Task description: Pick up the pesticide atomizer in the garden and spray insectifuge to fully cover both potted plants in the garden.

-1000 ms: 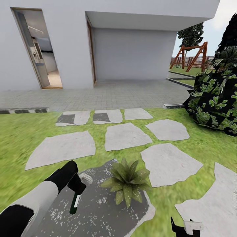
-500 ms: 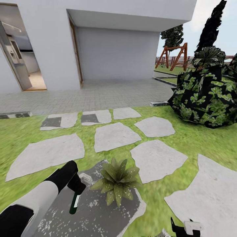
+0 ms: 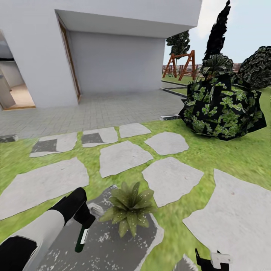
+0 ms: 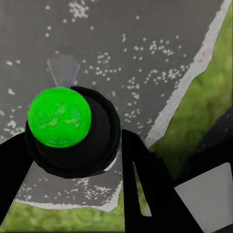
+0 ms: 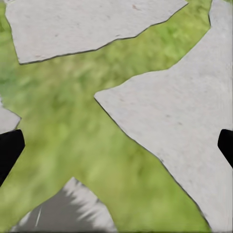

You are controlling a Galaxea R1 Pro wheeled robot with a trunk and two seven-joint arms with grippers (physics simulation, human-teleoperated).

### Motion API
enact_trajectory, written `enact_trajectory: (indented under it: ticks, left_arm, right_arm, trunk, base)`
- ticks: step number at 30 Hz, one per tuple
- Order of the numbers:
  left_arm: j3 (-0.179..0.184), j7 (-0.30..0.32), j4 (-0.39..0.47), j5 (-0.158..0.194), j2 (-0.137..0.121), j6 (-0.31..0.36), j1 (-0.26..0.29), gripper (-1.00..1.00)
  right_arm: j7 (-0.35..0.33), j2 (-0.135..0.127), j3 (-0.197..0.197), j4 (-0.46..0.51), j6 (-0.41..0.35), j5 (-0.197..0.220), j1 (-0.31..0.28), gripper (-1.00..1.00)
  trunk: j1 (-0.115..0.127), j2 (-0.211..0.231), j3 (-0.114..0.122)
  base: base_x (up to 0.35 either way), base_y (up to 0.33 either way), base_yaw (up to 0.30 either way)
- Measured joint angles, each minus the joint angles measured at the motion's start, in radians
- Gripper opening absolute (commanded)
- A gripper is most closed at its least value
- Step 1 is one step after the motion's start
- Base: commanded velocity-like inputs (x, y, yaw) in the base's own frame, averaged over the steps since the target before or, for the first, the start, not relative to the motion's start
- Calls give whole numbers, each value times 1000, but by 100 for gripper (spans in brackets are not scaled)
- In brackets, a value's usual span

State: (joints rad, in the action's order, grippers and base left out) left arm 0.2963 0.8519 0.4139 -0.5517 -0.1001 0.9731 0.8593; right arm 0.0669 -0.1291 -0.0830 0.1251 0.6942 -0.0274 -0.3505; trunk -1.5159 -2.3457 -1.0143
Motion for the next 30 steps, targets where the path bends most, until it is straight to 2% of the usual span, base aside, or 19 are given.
enact_trajectory:
  ticks: [6, 14, 26, 30]
  left_arm:
    - [1, 1, 0, 0, 3, 0, 1, -100]
    - [-3, 1, -1, 1, 12, -1, 1, -100]
    - [0, 3, -4, 4, 12, -3, -26, -100]
    - [0, 3, -3, 2, 3, -1, -26, -100]
  right_arm:
    - [0, 0, 0, 0, 0, 0, 0, 100]
    - [0, 0, 0, 0, 0, 0, 1, 100]
    - [0, 0, -1, 0, 1, 0, 0, 100]
    - [0, 0, 0, 0, 0, 0, 0, 100]
  trunk:
    - [0, 0, 0]
    - [0, 0, 0]
    - [0, 0, 0]
    - [0, 0, 0]
  base:
    - [0, 304, -31]
    - [-63, 286, -246]
    - [-26, 15, -272]
    - [0, 218, -94]
